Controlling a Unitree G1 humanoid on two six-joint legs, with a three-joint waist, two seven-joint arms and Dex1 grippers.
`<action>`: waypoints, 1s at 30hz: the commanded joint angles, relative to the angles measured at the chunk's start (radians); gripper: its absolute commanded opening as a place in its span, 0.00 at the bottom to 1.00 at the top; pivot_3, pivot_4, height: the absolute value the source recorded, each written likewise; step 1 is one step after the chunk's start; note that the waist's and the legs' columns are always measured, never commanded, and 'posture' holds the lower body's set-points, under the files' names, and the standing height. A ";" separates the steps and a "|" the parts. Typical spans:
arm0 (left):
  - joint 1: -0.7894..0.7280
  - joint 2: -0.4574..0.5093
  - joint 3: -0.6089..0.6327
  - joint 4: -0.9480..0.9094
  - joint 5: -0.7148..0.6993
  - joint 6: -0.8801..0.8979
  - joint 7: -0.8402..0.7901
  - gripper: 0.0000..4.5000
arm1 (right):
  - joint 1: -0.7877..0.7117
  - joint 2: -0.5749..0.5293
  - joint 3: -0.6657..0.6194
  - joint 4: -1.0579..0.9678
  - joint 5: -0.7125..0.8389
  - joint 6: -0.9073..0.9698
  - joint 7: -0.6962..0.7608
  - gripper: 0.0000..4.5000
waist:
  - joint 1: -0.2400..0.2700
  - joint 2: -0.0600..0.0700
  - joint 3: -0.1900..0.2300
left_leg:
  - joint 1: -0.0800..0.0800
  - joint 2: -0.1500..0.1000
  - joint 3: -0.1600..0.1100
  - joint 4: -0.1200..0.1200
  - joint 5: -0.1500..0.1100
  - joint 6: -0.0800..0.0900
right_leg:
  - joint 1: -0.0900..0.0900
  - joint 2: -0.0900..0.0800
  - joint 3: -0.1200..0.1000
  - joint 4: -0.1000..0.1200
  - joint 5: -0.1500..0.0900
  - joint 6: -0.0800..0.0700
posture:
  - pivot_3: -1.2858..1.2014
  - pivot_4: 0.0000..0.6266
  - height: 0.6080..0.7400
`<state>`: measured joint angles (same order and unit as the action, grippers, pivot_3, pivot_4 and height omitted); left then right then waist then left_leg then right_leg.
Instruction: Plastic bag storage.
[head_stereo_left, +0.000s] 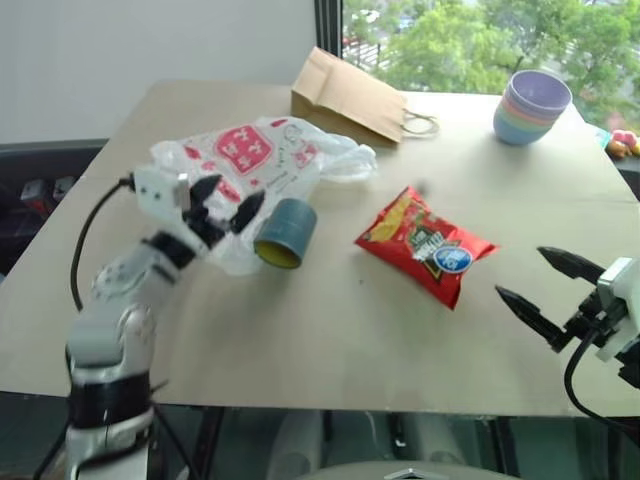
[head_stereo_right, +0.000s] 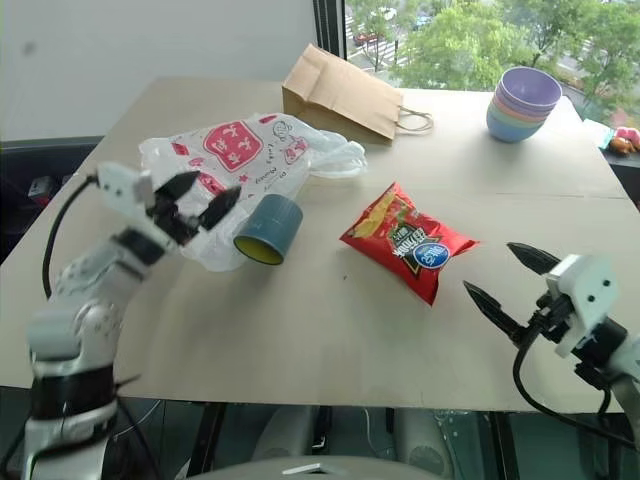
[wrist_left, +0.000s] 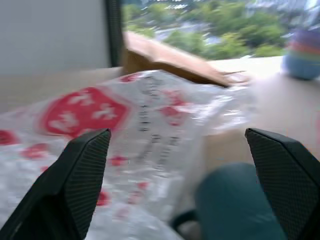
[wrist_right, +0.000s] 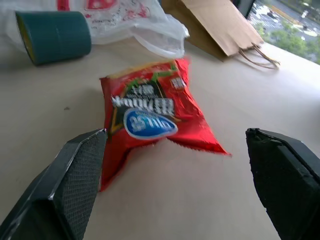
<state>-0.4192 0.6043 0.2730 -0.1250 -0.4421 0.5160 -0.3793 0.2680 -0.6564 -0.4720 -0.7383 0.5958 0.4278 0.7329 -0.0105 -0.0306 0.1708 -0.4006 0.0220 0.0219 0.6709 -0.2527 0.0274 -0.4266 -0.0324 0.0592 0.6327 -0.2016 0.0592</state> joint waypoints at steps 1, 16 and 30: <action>-0.089 0.050 -0.116 0.093 0.180 0.003 0.057 0.99 | -0.039 -0.019 0.039 -0.040 0.007 -0.007 -0.011 1.00 | -0.001 0.000 0.000 | 0.000 0.000 0.000 0.000 0.000 0.000 | 0.001 0.000 0.000 0.000 0.000 0.000 | 0.52 0.24 1.00; -0.003 0.017 -0.234 -0.110 0.116 0.114 -0.171 0.99 | -0.011 -0.008 0.101 -0.065 -0.005 -0.046 -0.010 1.00 | 0.001 0.000 0.000 | -0.001 0.000 0.000 0.000 0.000 0.000 | 0.000 -0.003 -0.002 -0.003 0.000 0.000 | 0.52 0.24 1.00; -0.133 0.022 -0.401 -0.026 0.469 0.240 0.011 0.99 | -0.027 -0.008 0.127 -0.050 -0.027 -0.080 -0.006 1.00 | 0.001 0.000 0.000 | 0.000 -0.001 -0.002 0.000 0.000 0.001 | 0.003 -0.002 -0.003 -0.004 0.002 -0.003 | 0.52 0.24 1.00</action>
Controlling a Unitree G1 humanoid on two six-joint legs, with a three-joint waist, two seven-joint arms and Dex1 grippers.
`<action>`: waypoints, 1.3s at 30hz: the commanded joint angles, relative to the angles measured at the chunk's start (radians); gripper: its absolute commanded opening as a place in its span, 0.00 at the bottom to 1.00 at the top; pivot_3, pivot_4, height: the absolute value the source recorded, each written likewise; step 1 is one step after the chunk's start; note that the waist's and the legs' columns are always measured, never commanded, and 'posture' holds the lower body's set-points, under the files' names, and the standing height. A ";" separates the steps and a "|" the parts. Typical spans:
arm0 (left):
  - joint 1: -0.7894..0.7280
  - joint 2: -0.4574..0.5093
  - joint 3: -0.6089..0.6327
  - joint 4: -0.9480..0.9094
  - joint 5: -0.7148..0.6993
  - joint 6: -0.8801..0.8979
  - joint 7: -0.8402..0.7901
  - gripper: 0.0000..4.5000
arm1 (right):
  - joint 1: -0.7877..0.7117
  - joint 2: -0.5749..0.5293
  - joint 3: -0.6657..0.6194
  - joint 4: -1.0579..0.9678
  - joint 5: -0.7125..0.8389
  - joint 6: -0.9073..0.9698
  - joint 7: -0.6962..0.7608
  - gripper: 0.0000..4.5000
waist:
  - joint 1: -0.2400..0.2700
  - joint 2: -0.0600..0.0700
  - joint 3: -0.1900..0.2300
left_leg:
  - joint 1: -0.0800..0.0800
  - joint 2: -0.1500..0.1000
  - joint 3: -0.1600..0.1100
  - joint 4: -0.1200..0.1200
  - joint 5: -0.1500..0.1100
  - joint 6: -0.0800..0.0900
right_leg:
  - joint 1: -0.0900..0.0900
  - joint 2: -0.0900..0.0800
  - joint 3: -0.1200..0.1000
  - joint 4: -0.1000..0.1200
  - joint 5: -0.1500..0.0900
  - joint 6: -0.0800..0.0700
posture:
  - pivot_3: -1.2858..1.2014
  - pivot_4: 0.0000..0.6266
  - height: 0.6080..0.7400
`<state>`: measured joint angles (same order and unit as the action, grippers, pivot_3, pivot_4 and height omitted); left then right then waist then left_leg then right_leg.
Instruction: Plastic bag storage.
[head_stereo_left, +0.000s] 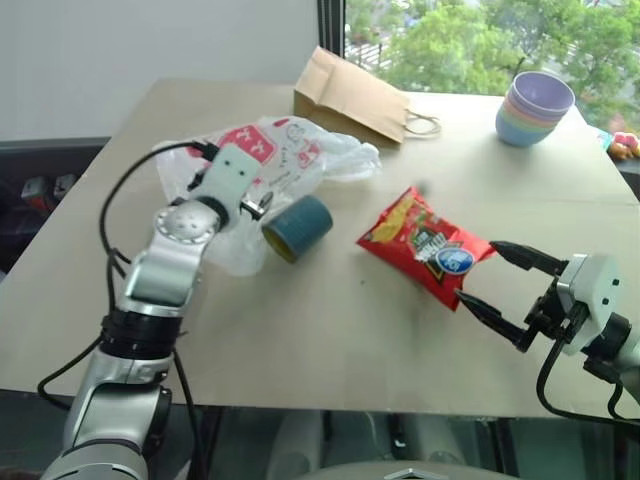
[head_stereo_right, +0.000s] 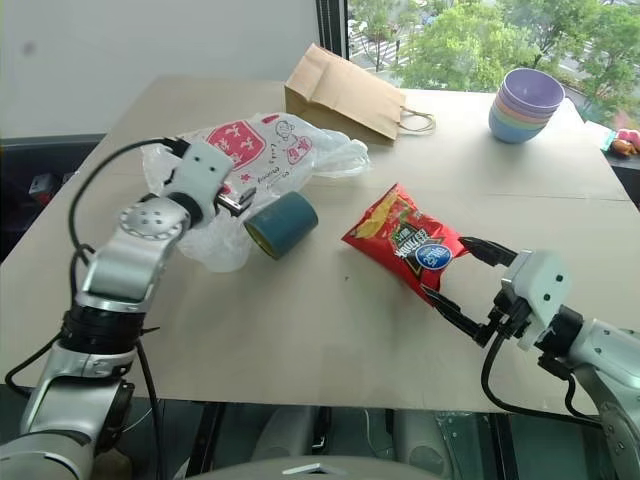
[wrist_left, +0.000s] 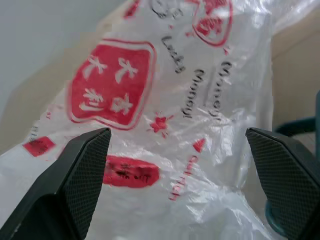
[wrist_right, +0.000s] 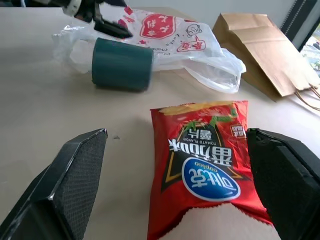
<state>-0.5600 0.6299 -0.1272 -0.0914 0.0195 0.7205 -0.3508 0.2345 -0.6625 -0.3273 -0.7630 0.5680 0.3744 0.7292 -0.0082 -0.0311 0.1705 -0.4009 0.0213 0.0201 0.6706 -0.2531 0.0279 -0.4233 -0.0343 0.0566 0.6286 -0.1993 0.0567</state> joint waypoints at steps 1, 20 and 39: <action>0.020 0.002 -0.010 -0.076 0.016 0.044 -0.024 0.99 | 0.010 -0.001 -0.019 -0.029 0.000 -0.026 -0.005 1.00 | -0.002 0.000 0.000 | 0.000 0.000 0.000 0.000 0.000 0.000 | 0.000 0.000 0.000 0.000 0.000 0.000 | 0.52 0.24 1.00; 0.018 -0.079 0.020 0.116 0.155 -0.037 0.105 0.99 | -0.038 -0.015 0.002 -0.028 -0.005 -0.010 -0.028 1.00 | -0.005 0.002 -0.003 | 0.018 0.002 0.000 0.000 0.000 0.000 | 0.013 0.000 0.001 0.004 -0.002 0.002 | 0.52 0.24 1.00; 0.023 -0.250 0.199 -0.222 -0.344 0.293 -0.116 0.99 | -0.045 -0.023 0.002 -0.043 0.006 0.011 -0.041 1.00 | -0.001 0.000 -0.001 | 0.004 0.000 -0.003 0.000 -0.001 0.002 | 0.006 -0.001 -0.004 -0.002 -0.002 0.002 | 0.52 0.24 1.00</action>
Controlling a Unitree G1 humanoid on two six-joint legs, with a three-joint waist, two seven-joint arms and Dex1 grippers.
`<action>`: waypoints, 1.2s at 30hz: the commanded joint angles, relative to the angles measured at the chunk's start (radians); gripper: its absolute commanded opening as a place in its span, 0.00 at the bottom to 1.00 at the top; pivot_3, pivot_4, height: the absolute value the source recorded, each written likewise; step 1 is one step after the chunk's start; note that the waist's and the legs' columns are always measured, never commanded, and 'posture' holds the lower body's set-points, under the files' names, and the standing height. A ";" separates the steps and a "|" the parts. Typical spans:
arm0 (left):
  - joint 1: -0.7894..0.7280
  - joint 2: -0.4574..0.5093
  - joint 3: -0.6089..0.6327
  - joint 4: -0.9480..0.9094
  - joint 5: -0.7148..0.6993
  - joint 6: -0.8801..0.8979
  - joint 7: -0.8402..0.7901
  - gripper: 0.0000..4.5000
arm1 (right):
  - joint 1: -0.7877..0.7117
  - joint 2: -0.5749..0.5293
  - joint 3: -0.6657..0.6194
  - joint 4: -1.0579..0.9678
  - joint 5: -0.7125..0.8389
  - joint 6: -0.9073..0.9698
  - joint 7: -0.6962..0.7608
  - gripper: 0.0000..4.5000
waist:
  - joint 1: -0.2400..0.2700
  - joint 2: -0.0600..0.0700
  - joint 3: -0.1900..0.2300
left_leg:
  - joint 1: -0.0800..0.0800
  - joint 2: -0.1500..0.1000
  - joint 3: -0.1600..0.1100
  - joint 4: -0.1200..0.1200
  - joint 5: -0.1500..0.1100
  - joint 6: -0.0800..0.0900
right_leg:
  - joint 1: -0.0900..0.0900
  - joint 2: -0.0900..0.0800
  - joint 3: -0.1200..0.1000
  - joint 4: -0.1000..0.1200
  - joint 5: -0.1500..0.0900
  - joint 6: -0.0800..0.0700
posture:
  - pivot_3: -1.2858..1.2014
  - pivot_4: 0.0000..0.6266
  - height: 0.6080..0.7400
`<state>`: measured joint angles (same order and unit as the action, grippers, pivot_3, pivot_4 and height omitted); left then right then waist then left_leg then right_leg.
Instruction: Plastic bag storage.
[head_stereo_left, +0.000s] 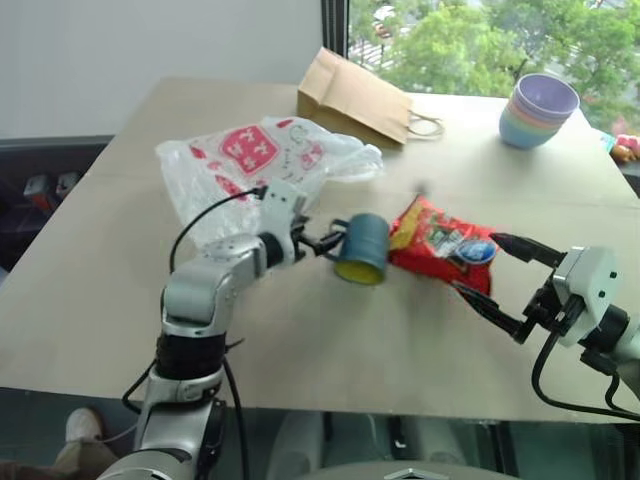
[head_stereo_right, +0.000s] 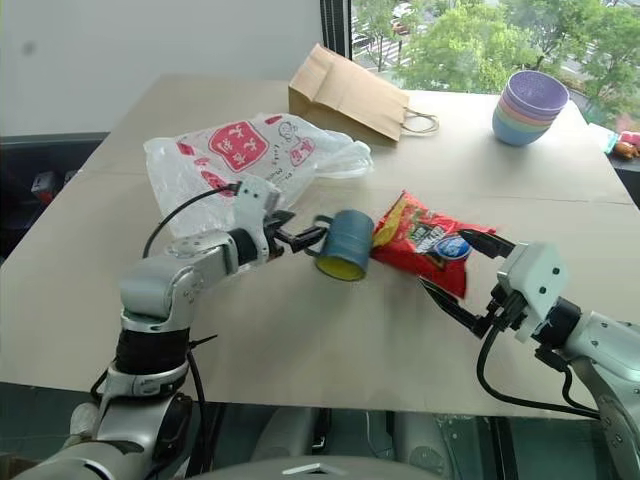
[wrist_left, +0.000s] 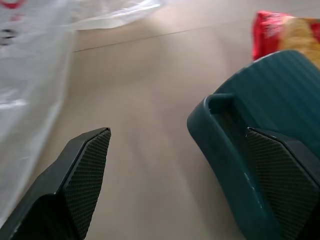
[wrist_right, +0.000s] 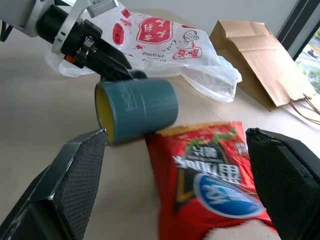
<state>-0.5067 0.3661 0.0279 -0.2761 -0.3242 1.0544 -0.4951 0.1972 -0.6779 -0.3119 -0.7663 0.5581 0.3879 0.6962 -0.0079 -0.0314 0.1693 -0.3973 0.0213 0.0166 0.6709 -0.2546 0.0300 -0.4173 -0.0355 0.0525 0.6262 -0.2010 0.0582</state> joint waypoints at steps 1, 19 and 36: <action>-0.044 0.020 0.064 -0.023 0.010 -0.058 0.047 0.99 | -0.009 -0.008 -0.013 -0.041 0.018 -0.001 -0.009 1.00 | -0.005 0.000 0.000 | 0.000 0.000 0.000 0.000 0.000 0.000 | 0.000 0.001 0.000 0.000 0.000 0.001 | 0.52 0.24 1.00; -0.064 0.213 -0.205 0.272 0.439 -0.382 0.188 0.99 | -0.018 -0.010 -0.008 -0.051 0.034 0.011 -0.021 1.00 | 0.005 0.000 0.000 | -0.001 0.000 0.000 0.000 0.000 0.000 | 0.000 -0.001 0.000 -0.001 0.002 -0.003 | 0.52 0.24 1.00; -0.194 0.119 -0.276 0.710 0.645 -0.652 0.372 0.99 | -0.025 -0.008 -0.002 -0.047 0.038 0.005 -0.029 1.00 | 0.002 0.000 0.000 | 0.001 0.000 0.001 0.000 0.000 0.000 | 0.000 0.000 0.000 0.000 0.001 0.001 | 0.52 0.24 1.00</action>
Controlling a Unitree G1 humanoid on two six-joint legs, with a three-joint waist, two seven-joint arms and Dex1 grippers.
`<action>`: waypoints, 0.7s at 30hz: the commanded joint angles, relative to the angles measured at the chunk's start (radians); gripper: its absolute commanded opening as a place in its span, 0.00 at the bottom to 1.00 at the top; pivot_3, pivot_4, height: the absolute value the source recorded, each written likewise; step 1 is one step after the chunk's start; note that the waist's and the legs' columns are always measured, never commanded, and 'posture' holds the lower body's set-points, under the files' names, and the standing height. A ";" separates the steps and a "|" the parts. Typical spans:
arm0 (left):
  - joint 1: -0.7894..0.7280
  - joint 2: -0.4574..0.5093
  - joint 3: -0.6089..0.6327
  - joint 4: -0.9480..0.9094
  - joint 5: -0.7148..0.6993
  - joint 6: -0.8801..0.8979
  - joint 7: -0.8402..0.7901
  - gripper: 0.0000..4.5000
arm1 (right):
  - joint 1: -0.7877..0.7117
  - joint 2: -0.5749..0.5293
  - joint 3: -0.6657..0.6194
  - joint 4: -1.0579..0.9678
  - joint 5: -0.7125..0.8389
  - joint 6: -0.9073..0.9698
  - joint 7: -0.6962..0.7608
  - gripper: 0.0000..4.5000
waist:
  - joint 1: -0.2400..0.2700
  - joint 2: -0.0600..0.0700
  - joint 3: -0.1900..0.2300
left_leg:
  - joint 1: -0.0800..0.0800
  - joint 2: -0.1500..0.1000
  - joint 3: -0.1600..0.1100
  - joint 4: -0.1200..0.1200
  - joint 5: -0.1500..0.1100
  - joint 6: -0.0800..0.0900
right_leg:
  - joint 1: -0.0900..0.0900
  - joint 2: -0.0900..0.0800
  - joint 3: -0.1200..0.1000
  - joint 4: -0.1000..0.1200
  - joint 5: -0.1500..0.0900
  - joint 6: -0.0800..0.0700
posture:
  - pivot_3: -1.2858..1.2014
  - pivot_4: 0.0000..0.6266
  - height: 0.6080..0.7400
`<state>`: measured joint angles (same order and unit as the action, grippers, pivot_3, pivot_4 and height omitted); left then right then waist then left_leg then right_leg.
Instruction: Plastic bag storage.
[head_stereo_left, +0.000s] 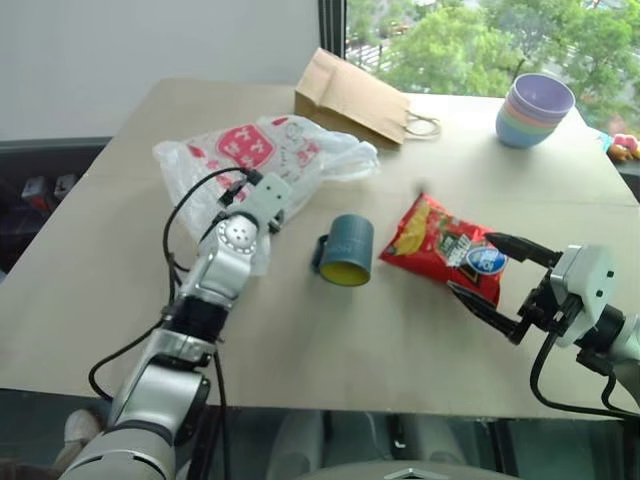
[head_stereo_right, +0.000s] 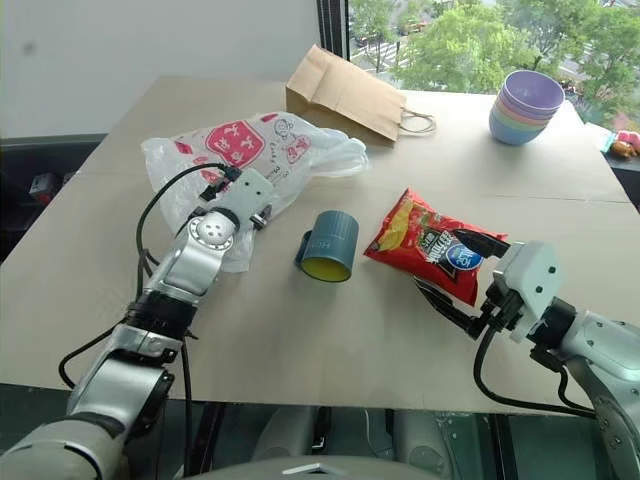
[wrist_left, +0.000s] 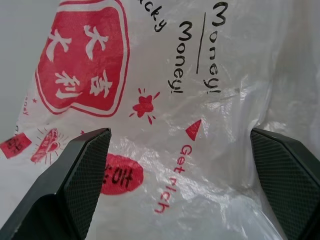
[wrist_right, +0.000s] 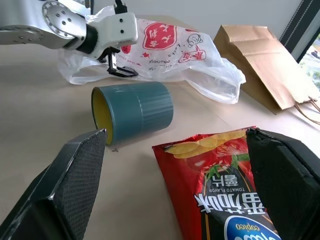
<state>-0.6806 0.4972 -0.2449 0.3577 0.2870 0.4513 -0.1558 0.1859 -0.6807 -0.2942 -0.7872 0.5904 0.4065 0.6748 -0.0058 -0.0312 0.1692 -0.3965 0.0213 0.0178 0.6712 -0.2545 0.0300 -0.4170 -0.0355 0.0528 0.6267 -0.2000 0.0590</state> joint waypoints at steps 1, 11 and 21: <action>-0.030 -0.021 -0.003 0.105 0.038 -0.069 0.043 0.99 | -0.016 -0.006 -0.018 -0.026 0.006 -0.013 -0.009 1.00 | 0.000 0.000 0.000 | 0.000 0.000 0.000 0.000 0.000 0.000 | 0.000 0.000 0.000 0.000 0.000 0.000 | 0.52 0.24 1.00; -0.245 -0.141 -0.048 0.601 0.140 -0.267 0.257 0.99 | -0.031 -0.011 -0.010 -0.022 0.002 -0.013 -0.006 1.00 | 0.002 0.000 -0.001 | 0.001 0.000 0.001 0.001 0.000 0.000 | 0.001 0.000 0.000 0.000 0.002 0.005 | 0.52 0.24 1.00; -0.255 -0.172 0.128 0.653 -0.001 -0.188 0.228 0.63 | -0.009 -0.007 -0.015 -0.039 0.002 -0.012 -0.011 1.00 | -0.005 0.001 -0.001 | 0.001 0.000 0.001 0.001 0.000 0.000 | 0.001 0.000 0.000 0.000 0.004 0.003 | 0.52 0.24 1.00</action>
<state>-0.9465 0.3218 -0.1486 0.9541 0.3126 0.2368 0.0878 0.1768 -0.6822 -0.2915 -0.7878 0.5882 0.4076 0.6687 -0.0111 -0.0307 0.1678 -0.3955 0.0210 0.0186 0.6723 -0.2545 0.0300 -0.4159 -0.0353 0.0531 0.6269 -0.1969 0.0622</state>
